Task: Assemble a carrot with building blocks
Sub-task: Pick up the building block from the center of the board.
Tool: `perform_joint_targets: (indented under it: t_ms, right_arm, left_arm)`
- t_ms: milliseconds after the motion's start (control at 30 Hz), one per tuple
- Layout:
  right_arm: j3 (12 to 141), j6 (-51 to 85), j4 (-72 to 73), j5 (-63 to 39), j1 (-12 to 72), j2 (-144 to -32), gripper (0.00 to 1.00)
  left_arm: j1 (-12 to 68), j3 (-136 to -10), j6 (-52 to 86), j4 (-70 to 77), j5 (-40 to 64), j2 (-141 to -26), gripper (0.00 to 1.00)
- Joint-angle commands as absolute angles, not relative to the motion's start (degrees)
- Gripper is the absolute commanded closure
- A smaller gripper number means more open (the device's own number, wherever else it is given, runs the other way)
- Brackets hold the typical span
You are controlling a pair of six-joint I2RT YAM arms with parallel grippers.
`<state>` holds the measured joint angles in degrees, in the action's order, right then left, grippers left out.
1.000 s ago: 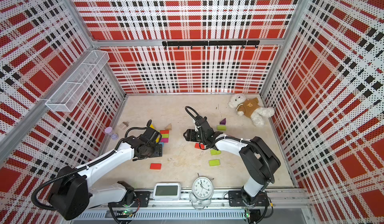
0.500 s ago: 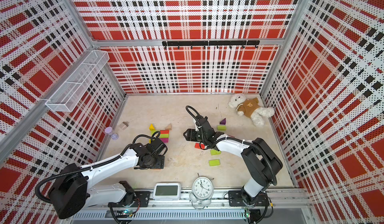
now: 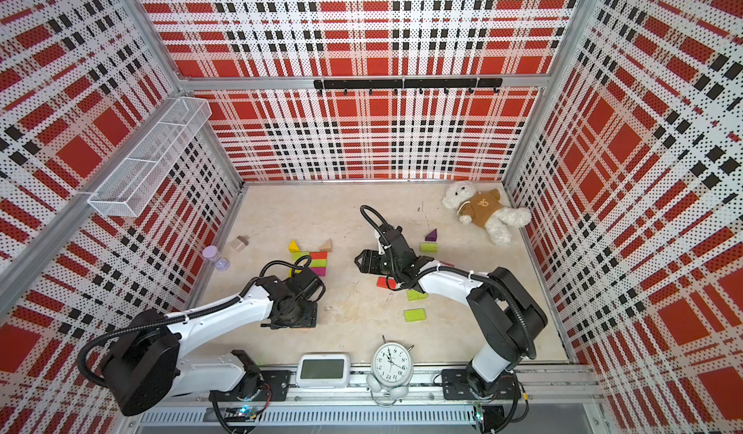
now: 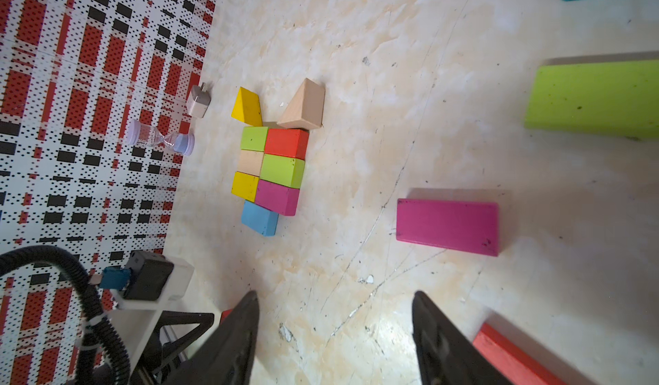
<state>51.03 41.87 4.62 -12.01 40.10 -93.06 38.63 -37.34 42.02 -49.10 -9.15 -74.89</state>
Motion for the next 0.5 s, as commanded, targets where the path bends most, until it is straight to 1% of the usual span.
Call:
perform_joint_targets:
  t_ms: [0, 467]
  right_arm:
    - [50.24, 42.54, 7.49, -12.04, 39.94, -91.71, 0.3]
    - [49.83, 42.75, 7.91, -11.95, 39.98, -91.92, 0.3]
  left_arm:
    - [38.09, -38.75, 41.92, -49.29, -8.91, -75.86, 0.22]
    - [37.55, -39.29, 40.92, -47.99, -6.24, -79.27, 0.31]
